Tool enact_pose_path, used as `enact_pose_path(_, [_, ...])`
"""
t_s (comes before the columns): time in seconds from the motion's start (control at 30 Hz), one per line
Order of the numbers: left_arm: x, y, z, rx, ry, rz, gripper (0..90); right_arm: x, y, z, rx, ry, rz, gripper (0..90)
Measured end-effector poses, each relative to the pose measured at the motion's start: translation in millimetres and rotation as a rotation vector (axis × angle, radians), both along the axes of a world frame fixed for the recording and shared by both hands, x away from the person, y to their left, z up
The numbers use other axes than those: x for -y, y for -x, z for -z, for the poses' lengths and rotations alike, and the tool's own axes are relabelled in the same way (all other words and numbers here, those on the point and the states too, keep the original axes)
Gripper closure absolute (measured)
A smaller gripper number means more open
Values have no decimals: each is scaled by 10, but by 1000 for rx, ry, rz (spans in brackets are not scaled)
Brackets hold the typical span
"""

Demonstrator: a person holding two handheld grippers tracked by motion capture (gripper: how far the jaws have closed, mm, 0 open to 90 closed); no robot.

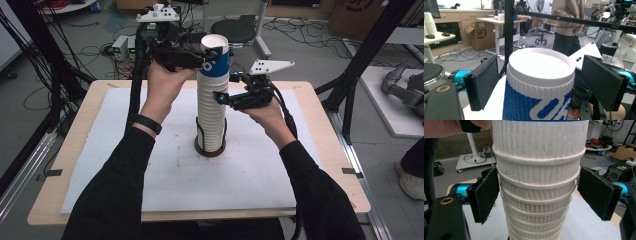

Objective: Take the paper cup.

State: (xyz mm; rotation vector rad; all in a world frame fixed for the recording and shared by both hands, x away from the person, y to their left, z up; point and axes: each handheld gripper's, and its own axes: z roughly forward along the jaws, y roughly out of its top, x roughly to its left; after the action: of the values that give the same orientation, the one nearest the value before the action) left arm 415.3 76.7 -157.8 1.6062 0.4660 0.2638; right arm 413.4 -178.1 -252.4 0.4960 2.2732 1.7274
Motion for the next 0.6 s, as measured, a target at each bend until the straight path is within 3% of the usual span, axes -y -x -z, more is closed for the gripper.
enact_pose_path(0.23, [-2,-26,4,-10,17,22,286,5,6,-1,-2,0,1,186])
enact_pose_path(0.6, [-12,-10,-26,3,21,6,298,7,7,4,0,-1,2,194])
